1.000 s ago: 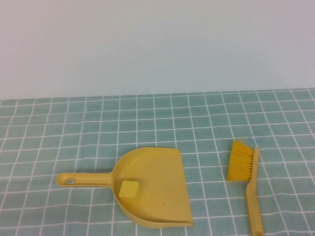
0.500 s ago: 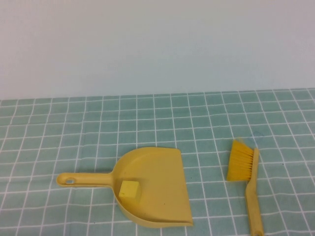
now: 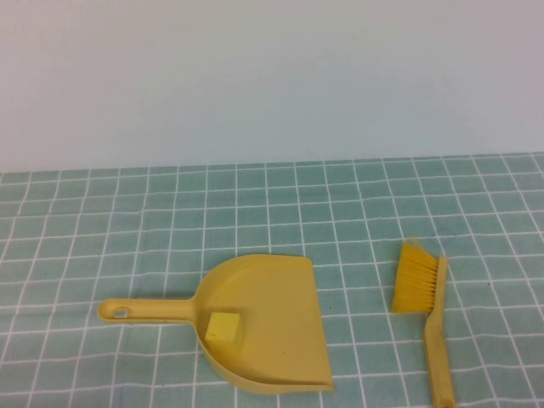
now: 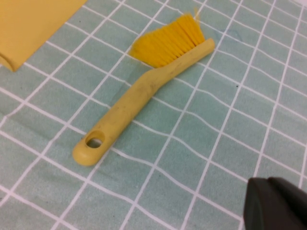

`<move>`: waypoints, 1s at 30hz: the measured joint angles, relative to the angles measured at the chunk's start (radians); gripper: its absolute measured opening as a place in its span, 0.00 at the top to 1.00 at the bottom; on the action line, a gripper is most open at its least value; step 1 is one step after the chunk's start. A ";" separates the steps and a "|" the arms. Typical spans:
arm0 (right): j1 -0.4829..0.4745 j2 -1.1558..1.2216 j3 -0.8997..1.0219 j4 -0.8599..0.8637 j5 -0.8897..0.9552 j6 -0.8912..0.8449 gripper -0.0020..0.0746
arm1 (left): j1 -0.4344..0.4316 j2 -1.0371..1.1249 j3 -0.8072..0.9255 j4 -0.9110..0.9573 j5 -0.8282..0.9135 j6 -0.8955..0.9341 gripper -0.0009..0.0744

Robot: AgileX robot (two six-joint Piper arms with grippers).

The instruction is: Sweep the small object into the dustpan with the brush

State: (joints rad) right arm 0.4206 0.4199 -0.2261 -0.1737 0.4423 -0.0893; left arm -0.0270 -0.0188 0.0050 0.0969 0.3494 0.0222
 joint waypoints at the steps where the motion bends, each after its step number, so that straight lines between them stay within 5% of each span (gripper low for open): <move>1: 0.000 0.000 0.000 0.000 0.000 0.000 0.98 | 0.000 0.000 0.000 0.000 0.000 0.000 0.99; 14: -0.025 -0.043 0.006 0.000 0.004 0.000 0.98 | 0.000 0.000 0.000 0.000 0.000 0.002 0.99; 21: -0.149 -0.203 0.025 0.000 0.001 0.008 0.98 | 0.000 0.000 0.000 0.000 0.000 -0.005 0.99; 30: -0.292 -0.426 0.246 0.052 -0.269 0.163 0.98 | 0.000 0.000 0.000 0.000 0.000 -0.005 0.99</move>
State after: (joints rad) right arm 0.1288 -0.0064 0.0198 -0.1219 0.1733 0.0740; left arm -0.0270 -0.0188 0.0050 0.0969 0.3494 0.0173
